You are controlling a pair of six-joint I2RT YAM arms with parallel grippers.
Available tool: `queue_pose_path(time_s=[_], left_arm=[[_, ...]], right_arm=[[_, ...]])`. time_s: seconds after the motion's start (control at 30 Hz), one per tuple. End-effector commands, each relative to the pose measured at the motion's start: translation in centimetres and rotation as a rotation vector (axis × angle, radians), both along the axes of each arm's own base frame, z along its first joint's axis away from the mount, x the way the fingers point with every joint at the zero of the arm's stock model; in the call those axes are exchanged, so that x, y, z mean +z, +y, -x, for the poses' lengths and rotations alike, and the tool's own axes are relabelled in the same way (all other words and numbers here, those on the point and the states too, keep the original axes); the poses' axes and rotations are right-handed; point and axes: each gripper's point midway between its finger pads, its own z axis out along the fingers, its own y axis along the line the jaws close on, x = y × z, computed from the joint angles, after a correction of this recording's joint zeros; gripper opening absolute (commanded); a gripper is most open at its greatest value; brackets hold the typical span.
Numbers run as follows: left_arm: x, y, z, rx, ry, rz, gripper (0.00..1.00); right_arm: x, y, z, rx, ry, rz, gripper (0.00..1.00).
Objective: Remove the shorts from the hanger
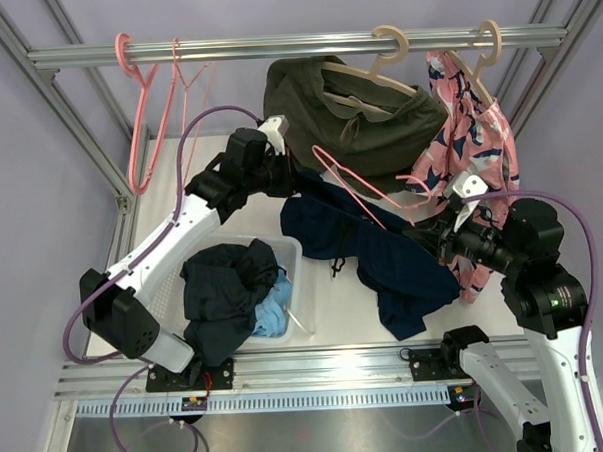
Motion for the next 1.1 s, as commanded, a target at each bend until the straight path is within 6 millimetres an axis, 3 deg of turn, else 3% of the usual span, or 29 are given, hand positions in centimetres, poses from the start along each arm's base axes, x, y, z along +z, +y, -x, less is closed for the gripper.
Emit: queue_pose_path(time_s=[0.0, 0.07, 0.17, 0.2, 0.3, 0.4, 0.53, 0.67, 0.73, 0.77, 0.8, 0.83, 0.93, 1.0, 1.03, 1.07], left_arm=[[4.4, 1.0, -1.0, 0.019, -0.163, 0.142, 0.0], [5.0, 0.2, 0.2, -0.04, -0.195, 0.199, 0.0], [5.5, -2.0, 3.9, -0.213, -0.232, 0.275, 0.0], [5.1, -3.0, 5.3, -0.271, -0.236, 0.276, 0.0], [4.2, -5.0, 8.5, -0.396, -0.209, 0.284, 0.0], [2.8, -6.6, 11.0, -0.465, -0.18, 0.284, 0.0], [1.7, -7.7, 12.5, -0.486, -0.166, 0.282, 0.0], [0.5, -7.7, 12.5, -0.446, -0.148, 0.266, 0.09], [0.9, -7.4, 12.3, -0.423, -0.165, 0.271, 0.12], [1.0, -7.3, 12.1, -0.408, -0.177, 0.271, 0.14], [1.3, -7.1, 12.1, -0.401, -0.185, 0.273, 0.19], [1.4, -7.0, 12.0, -0.395, -0.189, 0.275, 0.34], [2.4, -6.8, 12.0, -0.387, -0.211, 0.278, 0.57], [2.9, -6.1, 11.8, -0.361, -0.229, 0.262, 0.64], [4.2, -5.6, 12.0, -0.352, -0.26, 0.27, 0.69], [4.6, -4.9, 11.6, -0.317, -0.285, 0.252, 0.78]], right_arm=[[1.5, -0.9, -1.9, -0.153, 0.03, -0.108, 0.0], [2.5, -0.2, -3.2, -0.165, 0.082, -0.197, 0.0], [3.1, 1.3, -5.1, -0.129, 0.167, -0.28, 0.0], [3.5, 1.9, -6.4, -0.109, 0.164, -0.299, 0.0], [5.0, 3.7, -7.3, -0.018, 0.168, -0.329, 0.0], [4.4, 6.2, -8.6, 0.075, 0.179, -0.263, 0.0], [4.0, 8.7, -9.3, 0.115, 0.2, -0.219, 0.0], [4.8, 9.7, -12.1, 0.032, 0.157, -0.192, 0.0], [6.2, 9.8, -13.5, -0.007, 0.116, -0.182, 0.0], [5.5, 10.3, -14.5, -0.013, 0.13, -0.168, 0.0], [5.9, 10.8, -15.5, -0.013, 0.123, -0.158, 0.0], [6.0, 11.1, -16.0, -0.01, 0.121, -0.152, 0.0], [6.1, 12.7, -17.1, 0.004, 0.134, -0.13, 0.0], [6.1, 14.0, -17.5, 0.013, 0.145, -0.12, 0.0], [6.2, 14.5, -17.6, 0.014, 0.148, -0.121, 0.0], [6.1, 14.7, -18.0, -0.002, 0.146, -0.118, 0.0]])
